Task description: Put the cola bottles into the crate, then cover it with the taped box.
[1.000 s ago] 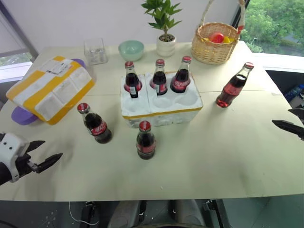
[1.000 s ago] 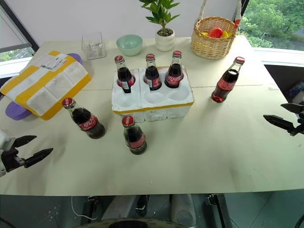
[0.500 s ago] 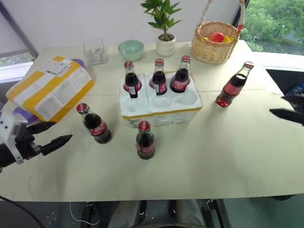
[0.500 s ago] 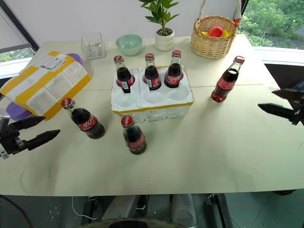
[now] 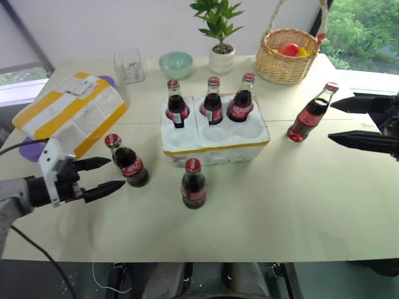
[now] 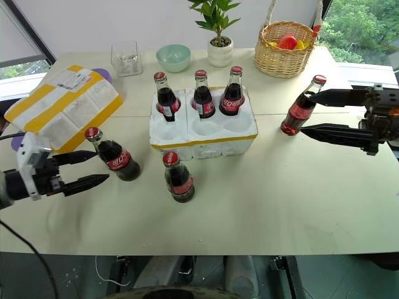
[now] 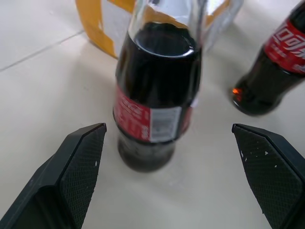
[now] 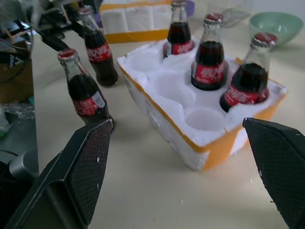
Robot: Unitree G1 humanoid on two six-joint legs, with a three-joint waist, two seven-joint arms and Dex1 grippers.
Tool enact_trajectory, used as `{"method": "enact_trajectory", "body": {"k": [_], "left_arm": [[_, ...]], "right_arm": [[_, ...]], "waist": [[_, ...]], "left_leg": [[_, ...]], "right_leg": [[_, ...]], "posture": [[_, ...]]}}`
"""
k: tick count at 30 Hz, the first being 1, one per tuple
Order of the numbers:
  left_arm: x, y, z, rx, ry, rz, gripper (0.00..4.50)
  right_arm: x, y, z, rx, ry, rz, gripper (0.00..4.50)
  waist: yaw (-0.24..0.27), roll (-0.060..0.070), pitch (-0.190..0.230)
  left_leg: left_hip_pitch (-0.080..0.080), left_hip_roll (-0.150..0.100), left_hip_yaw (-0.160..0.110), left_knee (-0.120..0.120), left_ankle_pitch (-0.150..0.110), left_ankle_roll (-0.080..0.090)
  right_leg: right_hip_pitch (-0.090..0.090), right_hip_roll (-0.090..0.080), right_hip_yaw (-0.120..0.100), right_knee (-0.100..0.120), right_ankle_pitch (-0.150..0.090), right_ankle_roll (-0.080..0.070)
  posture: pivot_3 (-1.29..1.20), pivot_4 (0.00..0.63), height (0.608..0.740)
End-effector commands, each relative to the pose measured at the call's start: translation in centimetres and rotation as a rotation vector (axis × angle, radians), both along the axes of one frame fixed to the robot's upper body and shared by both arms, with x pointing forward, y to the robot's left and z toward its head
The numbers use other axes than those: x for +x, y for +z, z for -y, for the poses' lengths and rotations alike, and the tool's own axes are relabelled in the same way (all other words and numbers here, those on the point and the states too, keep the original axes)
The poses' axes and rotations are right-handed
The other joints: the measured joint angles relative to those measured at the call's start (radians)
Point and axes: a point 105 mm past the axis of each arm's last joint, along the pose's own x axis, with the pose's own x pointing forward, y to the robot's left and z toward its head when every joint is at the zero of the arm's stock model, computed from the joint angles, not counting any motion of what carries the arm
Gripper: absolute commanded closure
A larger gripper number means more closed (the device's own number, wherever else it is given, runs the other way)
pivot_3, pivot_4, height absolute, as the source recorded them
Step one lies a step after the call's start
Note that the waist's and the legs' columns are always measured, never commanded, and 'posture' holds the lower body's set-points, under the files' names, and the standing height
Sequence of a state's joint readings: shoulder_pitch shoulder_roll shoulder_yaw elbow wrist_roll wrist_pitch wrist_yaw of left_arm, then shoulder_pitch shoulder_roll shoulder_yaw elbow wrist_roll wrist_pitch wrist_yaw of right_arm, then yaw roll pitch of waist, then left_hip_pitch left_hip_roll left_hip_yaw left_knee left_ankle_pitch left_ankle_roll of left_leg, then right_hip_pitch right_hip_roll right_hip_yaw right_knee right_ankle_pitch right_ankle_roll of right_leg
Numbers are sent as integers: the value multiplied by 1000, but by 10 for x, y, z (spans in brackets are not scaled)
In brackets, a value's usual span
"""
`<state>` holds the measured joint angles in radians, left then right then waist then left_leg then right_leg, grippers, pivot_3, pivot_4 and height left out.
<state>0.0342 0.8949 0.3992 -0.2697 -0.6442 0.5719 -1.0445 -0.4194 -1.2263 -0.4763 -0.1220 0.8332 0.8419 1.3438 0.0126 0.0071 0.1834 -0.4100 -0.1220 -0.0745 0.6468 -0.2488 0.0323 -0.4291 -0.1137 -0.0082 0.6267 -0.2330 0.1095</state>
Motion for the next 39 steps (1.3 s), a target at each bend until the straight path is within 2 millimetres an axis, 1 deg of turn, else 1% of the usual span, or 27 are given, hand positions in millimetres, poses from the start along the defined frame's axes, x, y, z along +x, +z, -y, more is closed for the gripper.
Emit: {"method": "enact_trajectory", "body": {"k": [1, 5, 12, 17, 19, 20, 21, 22, 23, 26, 28, 32, 36, 39], "left_arm": [[10, -5, 8, 9, -5, 49, 72], [18, -13, 17, -3, -14, 67, 72], [38, -13, 32, -58, 5, 123, 72], [43, -12, 38, -84, -2, 130, 72], [43, -10, 38, -91, -8, 132, 590], [42, -9, 38, -95, -11, 132, 917], [41, -8, 38, -95, -18, 129, 1474], [39, -7, 38, -89, -26, 125, 1707], [38, -5, 38, -81, -36, 119, 1640], [31, -1, 36, -35, -86, 89, 1640], [28, 9, 34, -17, -120, 81, 1640], [26, 46, 41, -37, -224, 87, 1640], [30, 86, 57, -77, -347, 112, 1640], [38, 111, 72, -110, -429, 142, 1640]], "right_arm": [[-6, 12, -8, 19, 37, 41, 0], [-5, 10, -8, 23, 35, 37, 0], [-2, 4, -12, 29, 48, 19, 0], [-1, -1, -15, 30, 52, 12, 0], [-1, -2, -16, 34, 50, 11, 0], [-1, -2, -16, 36, 50, 11, 0], [-1, -2, -16, 38, 49, 10, 0], [0, -3, -17, 41, 48, 9, 0], [0, -4, -17, 42, 45, 8, 0], [2, -8, -17, 41, 37, 6, 0], [3, -10, -18, 42, 33, 4, 0], [4, -14, -21, 42, 28, -1, 0], [4, -21, -24, 41, 26, -10, 0], [3, -26, -26, 45, 19, -16, 0]], "waist": [[2, 0, 0], [1, -1, 0], [1, -1, 0], [1, -1, 0], [1, -1, 0], [1, -1, 0], [1, -1, 0], [1, -1, 0], [1, -1, 0], [-1, -2, 1], [-1, -2, 1], [5, -4, 2], [12, -7, 3], [13, -7, 3]], "left_leg": [[0, 0, 0, 0, 0, 0], [-1, 0, 0, 1, 0, 0], [-1, 0, 0, 1, 0, 0], [-1, 0, 0, 1, 0, 1], [-1, 0, 0, 1, 0, 1], [-1, 0, 0, 1, 0, 1], [-1, 0, 0, 1, 0, 1], [-1, 0, 0, 1, 0, 1], [-1, 0, 0, 1, 0, 1], [-1, 0, 0, 1, 0, 1], [-1, 0, 0, 1, 0, 1], [-2, 0, 0, 2, 0, 1], [-3, -1, -2, 4, 0, 1], [-4, -1, -1, 4, 1, 3]], "right_leg": [[0, 0, 0, 0, 0, 0], [0, 0, 0, -1, 0, 0], [0, 0, 0, 0, 1, 2], [0, 0, 0, 0, 2, 3], [0, 0, 0, 0, 2, 3], [0, 0, 0, 0, 2, 3], [0, 0, 0, 0, 2, 3], [0, 0, 0, 0, 2, 3], [0, 0, 0, 0, 2, 3], [0, 0, 0, 0, 2, 3], [-1, 1, 0, 0, 2, 3], [-1, 1, 0, 0, 2, 3], [-1, 1, -2, 0, 2, 3], [-1, 1, -2, 0, 2, 4]], "posture": [[0, 150, 732], [0, 150, 732], [0, 150, 732], [0, 150, 732], [0, 150, 732], [0, 150, 732], [0, 150, 732], [0, 150, 732], [0, 150, 732], [0, 150, 732], [0, 150, 732], [0, 150, 732], [0, 150, 732], [0, 150, 732]]}}
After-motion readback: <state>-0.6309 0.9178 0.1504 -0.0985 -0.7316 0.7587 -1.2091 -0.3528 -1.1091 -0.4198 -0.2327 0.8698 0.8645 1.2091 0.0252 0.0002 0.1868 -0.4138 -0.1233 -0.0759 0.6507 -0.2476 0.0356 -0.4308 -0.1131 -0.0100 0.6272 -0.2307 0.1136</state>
